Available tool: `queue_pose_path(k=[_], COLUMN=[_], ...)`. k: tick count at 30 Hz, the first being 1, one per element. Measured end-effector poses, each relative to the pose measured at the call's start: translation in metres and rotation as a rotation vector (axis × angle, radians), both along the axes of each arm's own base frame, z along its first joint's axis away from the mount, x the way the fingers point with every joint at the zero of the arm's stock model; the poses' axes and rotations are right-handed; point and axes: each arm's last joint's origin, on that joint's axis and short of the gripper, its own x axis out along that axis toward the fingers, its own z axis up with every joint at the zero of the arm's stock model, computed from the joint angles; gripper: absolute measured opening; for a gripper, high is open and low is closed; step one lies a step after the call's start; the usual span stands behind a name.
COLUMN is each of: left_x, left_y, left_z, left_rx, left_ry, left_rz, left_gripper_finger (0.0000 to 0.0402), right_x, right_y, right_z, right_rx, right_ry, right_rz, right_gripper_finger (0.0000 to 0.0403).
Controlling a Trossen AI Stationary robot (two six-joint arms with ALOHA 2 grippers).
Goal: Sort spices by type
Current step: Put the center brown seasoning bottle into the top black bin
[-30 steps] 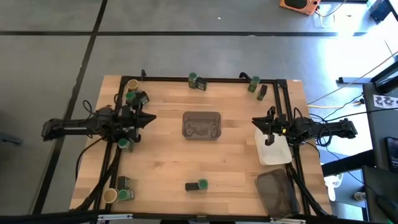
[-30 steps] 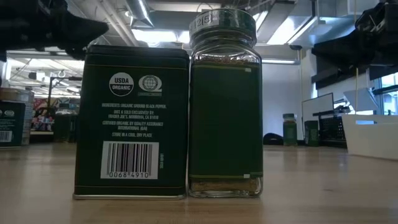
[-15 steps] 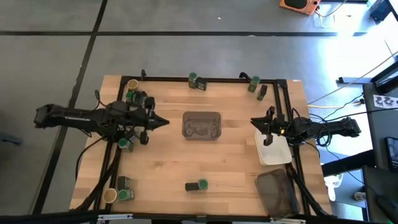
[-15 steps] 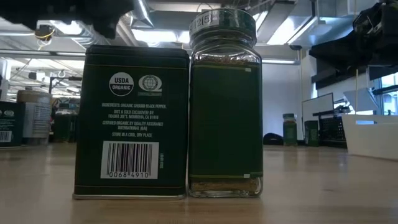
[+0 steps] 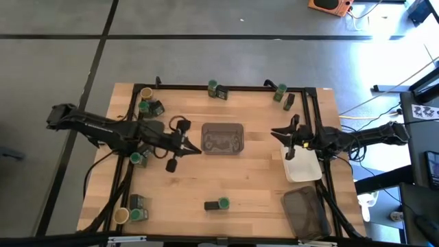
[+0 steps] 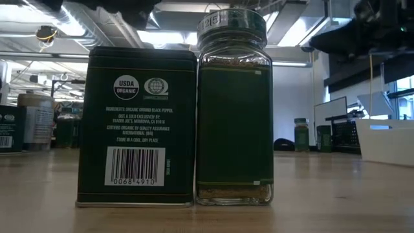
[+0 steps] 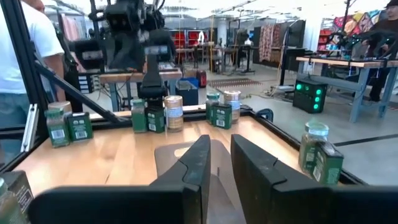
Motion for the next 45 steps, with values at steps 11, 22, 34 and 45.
queue_pose_path(k=[11,22,34,45], left_x=[-0.024,-0.067,-0.080,-0.093], left_y=[-0.001,0.020,0.040,0.062], left_z=[0.026,0.032,0.026,0.048], left_rx=[0.142,0.057,-0.098,-0.174], left_ry=[0.409,0.625,0.761,0.823], left_rz=[0.232,0.491,0.628,0.804], left_gripper_finger=[0.0015,0.0015,0.0151,0.0292], right_x=[0.042,0.091,0.112,0.112], right_y=[0.006,0.008,0.009,-0.001], right_z=[0.031,0.058,0.070,0.067], right_rx=[-0.112,-0.316,-0.376,-0.354], right_ry=[0.073,0.198,0.245,0.276], right_rz=[-0.032,-0.216,-0.327,-0.361], right_gripper_finger=[0.0065,0.0065,0.0065,0.0065])
